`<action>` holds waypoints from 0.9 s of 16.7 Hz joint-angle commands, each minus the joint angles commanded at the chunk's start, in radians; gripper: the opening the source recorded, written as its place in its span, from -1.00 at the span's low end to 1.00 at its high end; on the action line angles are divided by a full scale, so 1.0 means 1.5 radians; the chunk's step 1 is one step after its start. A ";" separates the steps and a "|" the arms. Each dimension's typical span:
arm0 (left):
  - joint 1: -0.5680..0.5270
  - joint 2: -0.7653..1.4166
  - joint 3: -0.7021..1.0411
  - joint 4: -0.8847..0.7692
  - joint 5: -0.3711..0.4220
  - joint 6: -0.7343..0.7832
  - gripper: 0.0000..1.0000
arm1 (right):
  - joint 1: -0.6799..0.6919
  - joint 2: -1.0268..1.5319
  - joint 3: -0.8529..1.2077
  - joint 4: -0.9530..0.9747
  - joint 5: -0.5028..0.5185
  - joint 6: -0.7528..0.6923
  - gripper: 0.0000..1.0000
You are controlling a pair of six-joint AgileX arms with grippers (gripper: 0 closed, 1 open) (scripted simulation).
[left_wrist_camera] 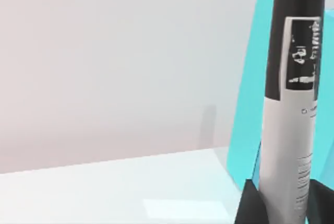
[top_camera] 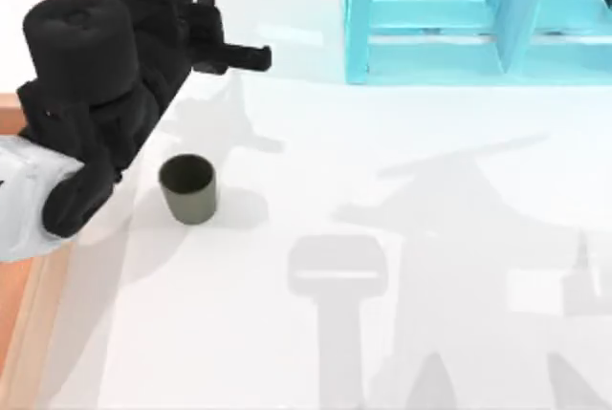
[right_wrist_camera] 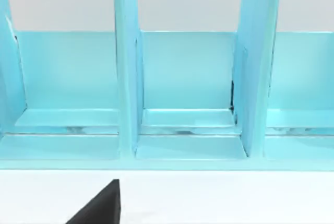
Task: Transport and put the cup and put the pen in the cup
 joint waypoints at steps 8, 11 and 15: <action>0.022 -0.157 -0.299 0.300 0.039 0.055 -1.00 | 0.000 0.000 0.000 0.000 0.000 0.000 1.00; 0.022 -0.187 -0.351 0.333 0.049 0.063 -1.00 | 0.000 0.000 0.000 0.000 0.000 0.000 1.00; 0.023 -0.192 -0.356 0.335 0.050 0.064 -1.00 | 0.000 0.000 0.000 0.000 0.000 0.000 1.00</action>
